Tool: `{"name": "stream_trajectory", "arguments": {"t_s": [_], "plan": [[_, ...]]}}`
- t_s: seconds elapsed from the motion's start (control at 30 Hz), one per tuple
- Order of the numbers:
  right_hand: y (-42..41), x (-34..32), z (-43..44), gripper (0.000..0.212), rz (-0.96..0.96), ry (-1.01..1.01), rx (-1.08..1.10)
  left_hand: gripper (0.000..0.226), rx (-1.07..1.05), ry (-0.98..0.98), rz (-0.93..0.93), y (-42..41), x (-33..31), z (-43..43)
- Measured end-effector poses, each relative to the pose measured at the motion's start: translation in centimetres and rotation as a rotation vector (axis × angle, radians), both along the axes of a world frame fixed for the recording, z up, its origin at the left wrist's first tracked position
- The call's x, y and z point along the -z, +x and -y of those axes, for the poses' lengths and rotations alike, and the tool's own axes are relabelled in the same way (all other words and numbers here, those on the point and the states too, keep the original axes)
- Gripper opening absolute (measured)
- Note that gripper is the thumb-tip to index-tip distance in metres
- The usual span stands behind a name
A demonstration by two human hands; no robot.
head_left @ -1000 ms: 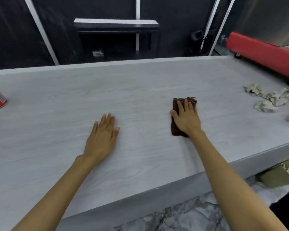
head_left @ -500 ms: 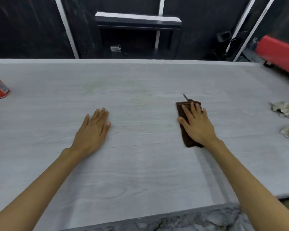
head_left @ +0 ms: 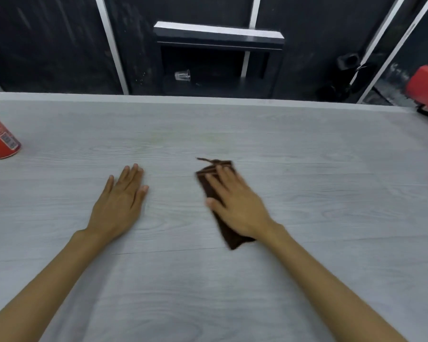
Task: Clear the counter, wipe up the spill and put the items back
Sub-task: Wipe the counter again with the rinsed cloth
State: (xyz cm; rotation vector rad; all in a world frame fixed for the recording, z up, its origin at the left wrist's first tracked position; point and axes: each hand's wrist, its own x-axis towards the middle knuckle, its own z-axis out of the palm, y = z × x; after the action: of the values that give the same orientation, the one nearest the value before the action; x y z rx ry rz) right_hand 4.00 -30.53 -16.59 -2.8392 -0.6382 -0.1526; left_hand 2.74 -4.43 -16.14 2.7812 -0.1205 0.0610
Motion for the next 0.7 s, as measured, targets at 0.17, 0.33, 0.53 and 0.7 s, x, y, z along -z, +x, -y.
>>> {"name": "stream_trajectory", "arguments": {"t_s": [0.17, 0.33, 0.53, 0.7], "plan": [[5.8, -1.1, 9.0, 0.059, -0.100, 0.004, 0.365, 0.053, -0.019, -0.008, 0.045, 0.0, 0.3, 0.3], [12.2, -1.3, 1.8, 0.060, -0.130, -0.002, 0.344, 0.053, -0.074, 0.014, 0.063, 0.3, 0.5, 0.1], [6.2, -0.2, -7.6, 0.060, -0.088, 0.023, -0.248, 0.055, -0.214, 0.021, 0.069, 0.2, 0.5, 0.2], [8.9, -0.5, 1.8, 0.058, -0.102, 0.012, -0.310, 0.055, -0.320, 0.009, 0.076, -0.2, 0.5, 0.4]]}}
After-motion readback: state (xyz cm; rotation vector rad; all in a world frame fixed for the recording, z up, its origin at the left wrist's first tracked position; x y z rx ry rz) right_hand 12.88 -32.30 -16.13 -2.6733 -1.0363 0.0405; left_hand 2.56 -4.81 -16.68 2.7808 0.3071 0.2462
